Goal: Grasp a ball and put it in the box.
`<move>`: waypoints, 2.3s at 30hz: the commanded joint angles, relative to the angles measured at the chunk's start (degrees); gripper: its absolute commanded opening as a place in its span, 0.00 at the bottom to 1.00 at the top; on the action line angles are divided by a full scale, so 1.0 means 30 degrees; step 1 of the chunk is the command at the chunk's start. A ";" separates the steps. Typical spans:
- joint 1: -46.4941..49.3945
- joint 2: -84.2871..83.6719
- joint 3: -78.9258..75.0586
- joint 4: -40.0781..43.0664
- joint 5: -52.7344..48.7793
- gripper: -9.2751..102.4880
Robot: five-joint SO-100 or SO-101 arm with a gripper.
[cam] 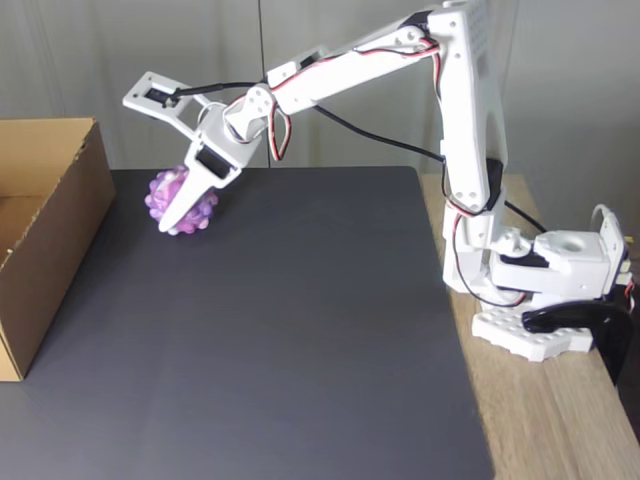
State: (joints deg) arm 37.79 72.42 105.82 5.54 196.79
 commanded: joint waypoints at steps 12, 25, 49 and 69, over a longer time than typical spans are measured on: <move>-0.0381 -0.0967 -0.1465 -0.0557 0.1465 0.37; -0.0293 -0.0557 -0.2021 -0.0498 0.0879 0.28; -0.3838 0.7471 -0.4277 0.2607 -0.0732 0.28; -0.7676 -0.1963 -1.8574 0.3311 -0.0732 0.25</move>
State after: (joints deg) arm 15.47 67.85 56.87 15.47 194.41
